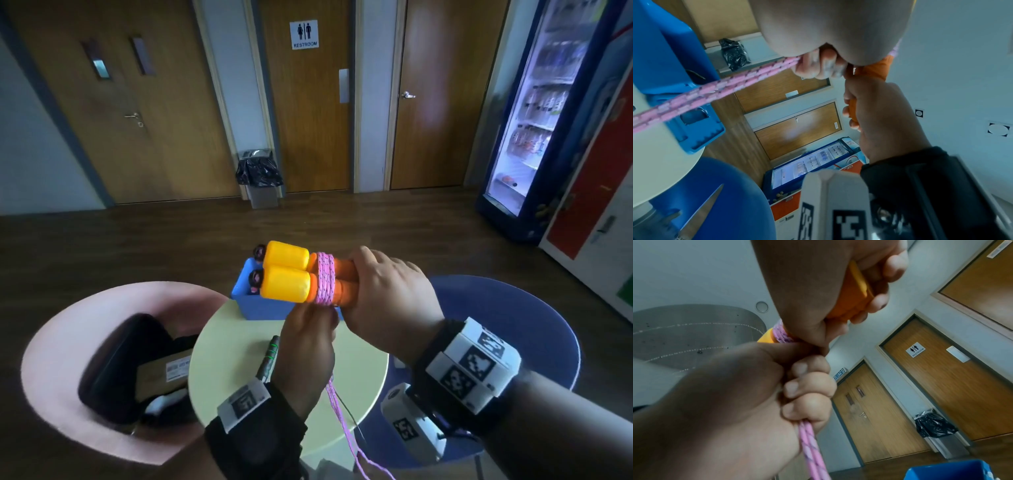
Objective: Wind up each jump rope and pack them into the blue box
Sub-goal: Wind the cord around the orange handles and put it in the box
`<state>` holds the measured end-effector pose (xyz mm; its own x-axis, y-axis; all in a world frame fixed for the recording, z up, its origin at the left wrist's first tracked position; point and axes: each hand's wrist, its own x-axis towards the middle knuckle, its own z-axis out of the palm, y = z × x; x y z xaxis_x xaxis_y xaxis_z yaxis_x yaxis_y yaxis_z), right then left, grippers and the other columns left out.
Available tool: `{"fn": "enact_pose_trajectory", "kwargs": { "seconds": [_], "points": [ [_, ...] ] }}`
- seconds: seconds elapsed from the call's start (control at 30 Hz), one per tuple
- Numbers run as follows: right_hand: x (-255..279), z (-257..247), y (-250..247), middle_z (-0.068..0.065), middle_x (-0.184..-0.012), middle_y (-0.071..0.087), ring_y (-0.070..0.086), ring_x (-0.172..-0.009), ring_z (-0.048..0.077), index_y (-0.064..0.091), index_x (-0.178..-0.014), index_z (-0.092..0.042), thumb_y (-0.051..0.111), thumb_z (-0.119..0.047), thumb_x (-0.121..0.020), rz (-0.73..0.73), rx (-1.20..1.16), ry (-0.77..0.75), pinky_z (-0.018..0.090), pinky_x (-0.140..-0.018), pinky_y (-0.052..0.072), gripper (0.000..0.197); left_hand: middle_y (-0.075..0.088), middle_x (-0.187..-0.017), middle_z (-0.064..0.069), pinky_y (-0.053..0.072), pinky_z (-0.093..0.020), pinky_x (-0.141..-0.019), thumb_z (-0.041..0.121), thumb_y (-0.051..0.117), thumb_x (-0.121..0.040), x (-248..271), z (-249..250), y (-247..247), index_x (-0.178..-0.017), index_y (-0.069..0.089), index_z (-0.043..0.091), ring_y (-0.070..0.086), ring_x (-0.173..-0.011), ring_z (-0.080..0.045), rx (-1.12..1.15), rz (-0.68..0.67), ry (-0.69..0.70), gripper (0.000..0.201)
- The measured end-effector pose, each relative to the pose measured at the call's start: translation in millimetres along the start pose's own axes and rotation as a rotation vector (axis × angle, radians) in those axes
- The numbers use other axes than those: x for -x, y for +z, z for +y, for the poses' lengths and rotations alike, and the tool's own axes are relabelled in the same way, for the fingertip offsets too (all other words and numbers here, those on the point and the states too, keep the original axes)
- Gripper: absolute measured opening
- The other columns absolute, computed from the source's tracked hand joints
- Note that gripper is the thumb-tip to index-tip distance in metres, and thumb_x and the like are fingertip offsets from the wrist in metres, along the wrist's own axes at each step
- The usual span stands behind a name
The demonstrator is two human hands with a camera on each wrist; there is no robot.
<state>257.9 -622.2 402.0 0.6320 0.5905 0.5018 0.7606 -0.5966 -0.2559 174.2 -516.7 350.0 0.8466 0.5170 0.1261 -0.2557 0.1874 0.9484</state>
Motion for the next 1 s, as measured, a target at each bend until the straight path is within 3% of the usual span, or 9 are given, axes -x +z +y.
{"fn": "enact_pose_trajectory", "kwargs": {
  "seconds": [0.1, 0.2, 0.33, 0.4, 0.47, 0.63, 0.77, 0.87, 1.0],
  "points": [
    [0, 2, 2, -0.001, -0.091, 0.062, 0.065, -0.083, 0.030, 0.046, -0.096, -0.019, 0.058, -0.042, -0.072, -0.049, 0.072, 0.005, 0.039, -0.072, 0.048, 0.035, 0.034, -0.062, 0.006, 0.030, -0.030, -0.058, 0.039, 0.052, -0.085, 4, 0, 5, -0.062, 0.052, 0.032, 0.032, -0.058, -0.012, -0.222, 0.016, 0.041, 0.024],
    [3, 5, 6, -0.002, -0.105, 0.056, 0.058, -0.100, 0.026, 0.044, -0.107, -0.021, 0.064, -0.042, -0.072, -0.235, -0.050, 0.034, 0.040, -0.083, 0.049, 0.045, 0.041, -0.062, 0.013, 0.035, -0.027, -0.055, 0.058, 0.052, -0.086, 4, 2, -3, -0.073, 0.063, 0.043, 0.040, -0.057, -0.007, -0.276, -0.012, 0.072, 0.023],
    [3, 10, 1, -0.002, -0.094, 0.067, 0.066, -0.081, 0.016, 0.057, -0.111, -0.024, 0.079, -0.036, -0.067, -0.452, -0.870, 0.352, 0.033, -0.070, 0.054, 0.051, 0.031, -0.055, 0.006, 0.024, -0.027, -0.050, 0.058, 0.054, -0.092, -5, 4, -16, -0.058, 0.054, 0.027, 0.028, -0.049, -0.010, -0.153, -0.039, 0.038, 0.047],
    [8, 14, 1, 0.009, -0.090, 0.069, 0.067, -0.072, 0.021, 0.061, -0.113, -0.016, 0.077, -0.033, -0.071, -0.537, -1.279, 0.570, 0.031, -0.060, 0.053, 0.048, 0.023, -0.057, 0.004, 0.016, -0.029, -0.050, 0.064, 0.053, -0.084, -9, 4, -21, -0.054, 0.044, 0.027, 0.021, -0.049, -0.012, -0.125, -0.056, 0.018, 0.047],
    [13, 17, 5, 0.013, -0.086, 0.066, 0.064, -0.065, 0.024, 0.062, -0.113, -0.004, 0.077, -0.032, -0.080, -0.602, -1.461, 0.625, 0.028, -0.055, 0.050, 0.046, 0.023, -0.057, 0.004, 0.014, -0.031, -0.050, 0.066, 0.053, -0.081, -10, 3, -24, -0.055, 0.043, 0.029, 0.020, -0.049, -0.012, -0.158, -0.072, 0.013, 0.046],
    [19, 19, 18, 0.013, -0.076, 0.064, 0.057, -0.056, 0.021, 0.065, -0.102, -0.001, 0.077, -0.027, -0.078, -0.459, -1.503, 0.605, 0.028, -0.053, 0.044, 0.037, 0.038, -0.053, 0.013, 0.027, -0.023, -0.052, 0.050, 0.050, -0.091, -9, 5, -27, -0.058, 0.059, 0.034, 0.036, -0.047, -0.004, -0.303, -0.189, 0.002, 0.037],
    [22, 25, 27, 0.015, -0.079, 0.067, 0.058, -0.056, 0.022, 0.062, -0.103, 0.000, 0.072, -0.024, -0.080, -0.275, -1.507, 0.644, 0.030, -0.054, 0.045, 0.035, 0.036, -0.057, 0.009, 0.027, -0.023, -0.051, 0.029, 0.059, -0.087, -9, 5, -35, -0.082, 0.067, 0.025, 0.031, -0.052, -0.011, -0.347, -0.222, 0.004, 0.010],
    [22, 30, 29, 0.017, -0.081, 0.066, 0.059, -0.056, 0.023, 0.060, -0.107, 0.000, 0.070, -0.013, -0.091, -0.146, -1.413, 0.687, 0.031, -0.053, 0.046, 0.023, 0.027, -0.058, 0.005, 0.021, -0.024, -0.048, 0.031, 0.057, -0.097, -8, -2, -38, -0.100, 0.073, 0.018, 0.024, -0.052, -0.013, -0.318, -0.164, -0.064, 0.021],
    [24, 37, 31, 0.012, -0.077, 0.068, 0.064, -0.058, 0.021, 0.062, -0.100, -0.011, 0.068, -0.013, -0.092, -0.018, -1.092, 0.593, 0.032, -0.054, 0.051, 0.010, 0.023, -0.058, 0.000, 0.023, -0.019, -0.045, 0.018, 0.048, -0.103, -5, -3, -35, -0.094, 0.072, 0.011, 0.021, -0.050, -0.013, -0.375, -0.208, -0.129, 0.027]
  ]
}}
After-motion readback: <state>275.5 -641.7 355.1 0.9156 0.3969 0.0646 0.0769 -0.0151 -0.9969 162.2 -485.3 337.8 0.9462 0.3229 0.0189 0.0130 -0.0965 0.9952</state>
